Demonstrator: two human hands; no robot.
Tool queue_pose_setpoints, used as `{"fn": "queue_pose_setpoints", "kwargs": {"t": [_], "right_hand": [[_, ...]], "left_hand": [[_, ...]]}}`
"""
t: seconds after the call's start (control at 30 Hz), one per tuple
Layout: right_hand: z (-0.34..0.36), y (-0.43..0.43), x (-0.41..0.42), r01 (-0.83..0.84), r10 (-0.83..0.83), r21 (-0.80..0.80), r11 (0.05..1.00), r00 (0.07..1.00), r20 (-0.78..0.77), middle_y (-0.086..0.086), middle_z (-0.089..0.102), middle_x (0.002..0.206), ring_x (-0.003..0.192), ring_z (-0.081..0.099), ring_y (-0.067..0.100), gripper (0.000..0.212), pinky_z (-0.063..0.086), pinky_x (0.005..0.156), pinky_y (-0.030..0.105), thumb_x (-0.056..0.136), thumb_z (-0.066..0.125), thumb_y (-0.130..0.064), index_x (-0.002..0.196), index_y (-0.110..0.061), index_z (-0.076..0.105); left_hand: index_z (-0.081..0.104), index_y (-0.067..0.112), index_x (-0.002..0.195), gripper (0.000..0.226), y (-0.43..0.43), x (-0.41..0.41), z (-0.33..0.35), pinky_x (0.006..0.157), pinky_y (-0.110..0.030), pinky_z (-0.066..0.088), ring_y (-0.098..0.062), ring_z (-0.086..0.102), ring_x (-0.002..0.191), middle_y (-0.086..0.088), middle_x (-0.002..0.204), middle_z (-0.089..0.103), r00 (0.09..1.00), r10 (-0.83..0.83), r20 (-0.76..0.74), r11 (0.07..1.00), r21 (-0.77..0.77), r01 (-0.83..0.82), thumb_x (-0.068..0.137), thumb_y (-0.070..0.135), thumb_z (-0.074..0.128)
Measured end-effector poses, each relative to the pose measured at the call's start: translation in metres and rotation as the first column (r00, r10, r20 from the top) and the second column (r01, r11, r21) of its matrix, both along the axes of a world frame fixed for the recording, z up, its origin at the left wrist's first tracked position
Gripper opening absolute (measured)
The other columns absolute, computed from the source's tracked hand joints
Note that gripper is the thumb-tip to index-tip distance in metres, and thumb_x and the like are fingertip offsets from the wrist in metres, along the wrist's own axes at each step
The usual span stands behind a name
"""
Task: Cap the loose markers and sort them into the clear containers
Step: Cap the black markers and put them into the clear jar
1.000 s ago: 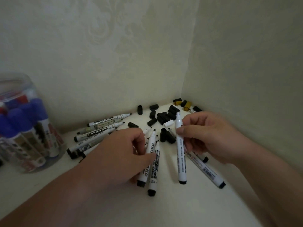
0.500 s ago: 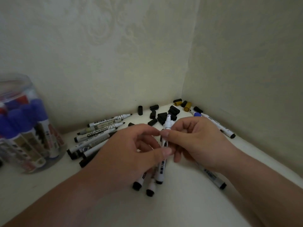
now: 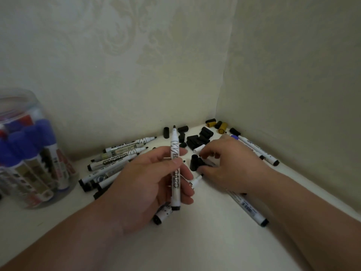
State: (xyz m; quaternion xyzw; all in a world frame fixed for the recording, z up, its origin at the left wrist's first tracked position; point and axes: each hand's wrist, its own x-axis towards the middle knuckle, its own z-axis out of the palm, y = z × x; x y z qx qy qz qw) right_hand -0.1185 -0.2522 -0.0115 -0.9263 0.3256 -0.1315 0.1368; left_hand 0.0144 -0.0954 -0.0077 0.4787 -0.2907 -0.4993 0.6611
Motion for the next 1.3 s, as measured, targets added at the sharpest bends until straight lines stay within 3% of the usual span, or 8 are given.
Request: {"fn": "queue_pose_setpoints", "kwargs": {"t": [0.17,0.33,0.5,0.63,0.8,0.97,1.13,1.3], "right_hand": [[-0.006,0.005,0.010,0.001,-0.001,-0.069,0.998,1.000,0.001,-0.011,0.052,0.101,0.088,0.053,0.006,0.026,0.045,0.072,0.024,0.090,0.065,-0.046,0.115,-0.038,0.063],[-0.012,0.001,0.012,0.028,-0.027,-0.026,0.999,0.999,0.042,-0.012,0.055,0.101,0.088,0.053,0.003,0.030,0.043,0.070,0.017,0.089,0.067,-0.037,0.118,-0.037,0.063],[0.012,-0.002,-0.002,0.093,-0.161,0.190,0.977,0.908,0.386,-0.013,0.066,0.082,0.068,0.059,-0.003,0.014,0.042,0.059,0.007,0.088,0.070,-0.018,0.095,-0.029,0.069],[0.029,0.000,-0.022,-0.230,-0.235,0.599,0.767,0.769,0.595,0.011,0.071,0.072,0.058,0.059,0.023,0.017,0.048,0.058,0.031,0.086,0.069,0.002,0.088,-0.013,0.075],[0.033,0.002,-0.028,-0.551,-0.214,0.651,0.523,0.654,0.725,0.010,0.073,0.077,0.062,0.063,0.017,0.028,0.050,0.057,0.021,0.056,0.077,-0.009,0.084,-0.010,0.079],[0.038,-0.004,-0.037,-0.583,-0.066,0.604,0.543,0.688,0.723,0.012,0.073,0.077,0.063,0.068,0.017,0.027,0.055,0.060,0.021,0.057,0.084,-0.010,0.083,-0.012,0.077],[0.041,0.000,-0.042,-0.564,0.045,0.572,0.596,0.734,0.677,0.019,0.075,0.084,0.073,0.072,0.021,0.026,0.059,0.068,0.023,0.055,0.082,-0.008,0.080,-0.010,0.079],[0.043,0.015,-0.041,-0.473,0.158,0.495,0.729,0.820,0.550,0.015,0.077,0.091,0.088,0.073,0.036,0.031,0.057,0.083,0.046,0.061,0.080,-0.023,0.091,-0.015,0.079]], "left_hand": [[0.070,0.002,0.106,0.025,0.000,-0.005,-0.005,0.072,-0.051,0.058,-0.030,0.057,0.058,-0.022,0.077,0.061,0.983,-0.181,0.024,0.983,0.022,0.181,0.087,0.007,0.054],[0.070,0.007,0.108,0.022,-0.001,-0.004,-0.008,0.086,-0.060,0.056,-0.027,0.058,0.059,-0.017,0.074,0.062,0.969,-0.154,0.193,0.988,0.053,0.147,0.097,0.003,0.051],[0.073,0.013,0.112,0.025,0.000,0.000,-0.011,0.083,-0.055,0.058,-0.022,0.054,0.058,-0.014,0.075,0.060,0.967,-0.136,0.215,0.991,0.042,0.130,0.100,0.009,0.051],[0.074,0.026,0.110,0.033,0.002,-0.002,-0.011,0.072,-0.047,0.050,-0.017,0.047,0.054,-0.009,0.072,0.053,0.943,-0.111,0.314,0.994,0.016,0.112,0.093,0.042,0.051],[0.074,0.035,0.109,0.026,0.002,-0.005,-0.007,0.059,-0.035,0.048,-0.019,0.045,0.052,-0.006,0.068,0.051,0.895,-0.113,0.431,0.992,-0.004,0.127,0.097,0.041,0.052],[0.076,0.032,0.090,0.018,0.005,-0.007,-0.002,0.043,-0.024,0.046,-0.024,0.047,0.050,-0.007,0.069,0.055,0.876,-0.131,0.464,0.988,-0.013,0.155,0.091,0.032,0.059],[0.077,0.038,0.098,0.021,0.007,-0.006,-0.004,0.042,-0.024,0.042,-0.015,0.052,0.046,0.005,0.067,0.062,0.820,-0.070,0.568,0.997,0.021,0.070,0.081,0.041,0.066],[0.075,0.048,0.100,0.018,0.010,-0.004,-0.002,0.056,-0.011,0.040,0.000,0.053,0.059,0.022,0.073,0.063,0.568,0.049,0.822,0.999,-0.035,-0.036,0.085,0.048,0.066]]}}
